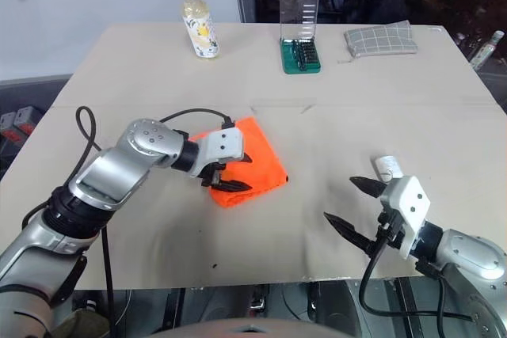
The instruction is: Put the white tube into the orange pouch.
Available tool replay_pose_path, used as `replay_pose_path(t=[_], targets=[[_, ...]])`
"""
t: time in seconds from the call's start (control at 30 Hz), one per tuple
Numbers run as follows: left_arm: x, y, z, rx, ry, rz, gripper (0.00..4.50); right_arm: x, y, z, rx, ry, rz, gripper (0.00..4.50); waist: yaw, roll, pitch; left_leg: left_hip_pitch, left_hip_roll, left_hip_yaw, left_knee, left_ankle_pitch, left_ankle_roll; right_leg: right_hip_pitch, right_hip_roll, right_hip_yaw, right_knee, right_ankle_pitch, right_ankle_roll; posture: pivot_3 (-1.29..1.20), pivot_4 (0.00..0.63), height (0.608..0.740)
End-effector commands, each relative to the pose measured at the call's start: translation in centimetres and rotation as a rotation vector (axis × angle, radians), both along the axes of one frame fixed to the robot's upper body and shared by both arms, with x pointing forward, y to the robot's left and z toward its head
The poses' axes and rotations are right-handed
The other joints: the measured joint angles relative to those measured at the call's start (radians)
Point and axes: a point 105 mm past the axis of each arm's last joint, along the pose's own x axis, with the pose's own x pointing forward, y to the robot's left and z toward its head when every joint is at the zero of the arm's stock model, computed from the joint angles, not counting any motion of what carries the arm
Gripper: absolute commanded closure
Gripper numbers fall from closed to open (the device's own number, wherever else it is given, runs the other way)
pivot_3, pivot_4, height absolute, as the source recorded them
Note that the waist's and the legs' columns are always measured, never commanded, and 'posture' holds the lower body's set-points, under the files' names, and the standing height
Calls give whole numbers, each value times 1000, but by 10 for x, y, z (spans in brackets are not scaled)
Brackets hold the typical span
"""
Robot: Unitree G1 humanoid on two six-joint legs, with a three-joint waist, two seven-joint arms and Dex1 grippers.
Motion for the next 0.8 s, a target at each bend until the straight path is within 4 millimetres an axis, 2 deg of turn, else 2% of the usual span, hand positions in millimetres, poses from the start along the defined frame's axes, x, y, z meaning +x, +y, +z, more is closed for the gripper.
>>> replay_pose_path(t=[0.03, 0.23, 0.47, 0.7, 0.8], targets=[[1, -6, 22, -53, 17, -10, 1223, -4, 4, 11, 6, -48, 12, 0, -1, 0, 0, 0, 0, 0, 0, 0, 0, 0, 0, 0, 0, 0, 0, 0, 150, 740], [0, 5, 8, 128, -103, -118, 1223, -8, 7, 13, 15, -46, 22, 0, -4, 1, 0, 1, 0, 1, 0, 0, 0, 0, 1, 1, 0, 0, 0, 0, 150, 740], [-2, 6, -4, 158, -91, -124, 1223, -13, 16, 20, 19, -97, 90, 0, 0, 0, 0, 0, 0, 0, 0, 0, 0, 0, 1, 1, 0, 0, 0, 0, 150, 740], [-13, -2, 10, 89, -4, -107, 1223, -11, 16, 19, 9, -102, 93, 0, -1, 0, 0, 0, 0, 0, 0, 0, 0, 0, 1, 1, 0, 0, 0, 0, 150, 740], [-17, 2, 7, 138, -17, -114, 1223, -10, 16, 19, 8, -103, 94, 0, -1, 0, 0, 0, 0, 0, 0, 0, 0, 0, 1, 1, 0, 0, 0, 0, 150, 740]])
